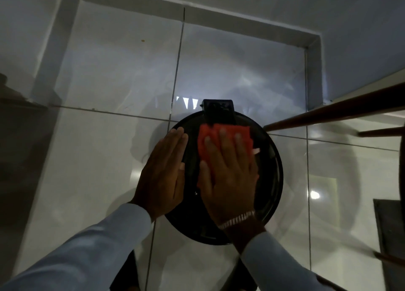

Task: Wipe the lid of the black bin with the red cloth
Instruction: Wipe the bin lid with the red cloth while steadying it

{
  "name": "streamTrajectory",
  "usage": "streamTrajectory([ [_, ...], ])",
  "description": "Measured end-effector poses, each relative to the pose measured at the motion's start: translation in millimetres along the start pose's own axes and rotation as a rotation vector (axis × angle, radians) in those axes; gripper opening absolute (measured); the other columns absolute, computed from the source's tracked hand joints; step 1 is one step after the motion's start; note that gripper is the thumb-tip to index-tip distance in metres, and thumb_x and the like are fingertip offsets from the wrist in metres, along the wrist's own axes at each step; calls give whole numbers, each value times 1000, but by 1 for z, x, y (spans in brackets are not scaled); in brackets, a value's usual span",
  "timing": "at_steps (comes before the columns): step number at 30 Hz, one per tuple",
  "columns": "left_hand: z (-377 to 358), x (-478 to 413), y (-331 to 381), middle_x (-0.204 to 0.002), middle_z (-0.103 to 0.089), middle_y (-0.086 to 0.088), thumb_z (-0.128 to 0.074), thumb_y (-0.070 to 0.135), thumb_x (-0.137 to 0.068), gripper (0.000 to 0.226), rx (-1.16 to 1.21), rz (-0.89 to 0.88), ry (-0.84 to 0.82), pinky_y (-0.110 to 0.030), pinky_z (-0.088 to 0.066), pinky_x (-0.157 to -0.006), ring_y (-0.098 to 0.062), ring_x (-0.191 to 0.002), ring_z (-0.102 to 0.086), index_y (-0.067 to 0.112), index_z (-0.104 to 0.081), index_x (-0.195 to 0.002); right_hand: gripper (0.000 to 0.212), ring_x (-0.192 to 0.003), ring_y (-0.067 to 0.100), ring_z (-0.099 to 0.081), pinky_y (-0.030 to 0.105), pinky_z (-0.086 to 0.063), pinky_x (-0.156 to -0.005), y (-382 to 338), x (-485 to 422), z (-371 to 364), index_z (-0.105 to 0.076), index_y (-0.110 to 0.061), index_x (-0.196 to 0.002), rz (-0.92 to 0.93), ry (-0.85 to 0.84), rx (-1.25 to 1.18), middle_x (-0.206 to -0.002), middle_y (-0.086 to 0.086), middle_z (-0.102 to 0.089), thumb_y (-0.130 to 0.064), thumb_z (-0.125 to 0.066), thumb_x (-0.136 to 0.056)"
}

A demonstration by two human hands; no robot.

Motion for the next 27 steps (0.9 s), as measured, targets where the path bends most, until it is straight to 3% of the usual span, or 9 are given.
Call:
streamTrajectory([
  [3,2,-1,2,-154,-26,-15,-23,31,-100,52,4,9,0,-35,-14,-122,-29,-145,-22,4,-26,-145,48,-146,31,-28,62,-28,-114,18,33,9,-48,-19,-139,58,-49,-39,-153,8,-41,-37,-44,-94],
  [8,2,-2,4,-154,-24,-13,-28,23,-97,51,11,10,20,-35,-14,-122,-29,-146,-21,8,-20,-145,51,-148,31,-23,58,-18,-120,38,-8,13,-37,-23,-145,-334,51,-24,-156,8,-35,-34,-41,-96],
  [10,2,-1,3,-154,-24,-14,-28,21,-97,51,8,8,20,-36,-14,-122,-29,-146,-21,7,-20,-145,49,-149,30,-19,55,-15,-122,12,-5,6,-38,-25,-145,-216,26,3,-158,7,-32,-36,-40,-97],
  [12,2,-1,4,-154,-25,-16,-29,20,-97,51,3,6,9,-37,-15,-122,-29,-146,-21,4,-23,-145,47,-147,32,-24,59,-22,-119,-2,20,3,-45,-23,-140,-8,-28,-7,-155,8,-37,-36,-43,-95],
  [14,3,0,6,-154,-25,-16,-29,21,-97,51,6,14,4,-41,-18,-121,-29,-146,-21,3,-25,-145,46,-144,34,-30,64,-27,-114,12,40,11,-50,-21,-137,43,-48,-26,-151,10,-42,-35,-46,-93],
  [19,1,-1,4,-154,-25,-14,-29,21,-97,50,8,12,26,-43,-20,-121,-28,-146,-21,6,-23,-145,49,-145,37,-27,63,-23,-116,44,4,16,-43,-23,-142,-360,60,-24,-154,12,-39,-33,-44,-94],
  [21,1,0,3,-155,-24,-13,-30,20,-97,51,6,14,27,-43,-19,-121,-29,-146,-21,7,-22,-145,47,-146,38,-25,63,-24,-116,21,0,12,-46,-23,-140,-271,75,-35,-154,11,-38,-32,-47,-94],
  [24,0,0,4,-155,-24,-15,-29,20,-97,51,9,7,13,-45,-20,-120,-30,-146,-21,5,-23,-145,46,-143,37,-31,67,-29,-111,2,40,6,-52,-23,-136,74,-14,-41,-150,11,-44,-32,-49,-90],
  [27,2,-1,5,-154,-25,-15,-29,22,-97,51,12,21,10,-47,-21,-119,-31,-146,-22,6,-23,-144,48,-145,36,-28,67,-28,-111,37,41,13,-45,-29,-139,35,-58,-32,-152,10,-40,-34,-46,-91],
])
Point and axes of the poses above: each hand's wrist, its own x-axis away from the middle knuckle, its own z-axis out of the back of the hand, y = z × x, the point moved 8 cm from there along -x, towards the middle knuckle
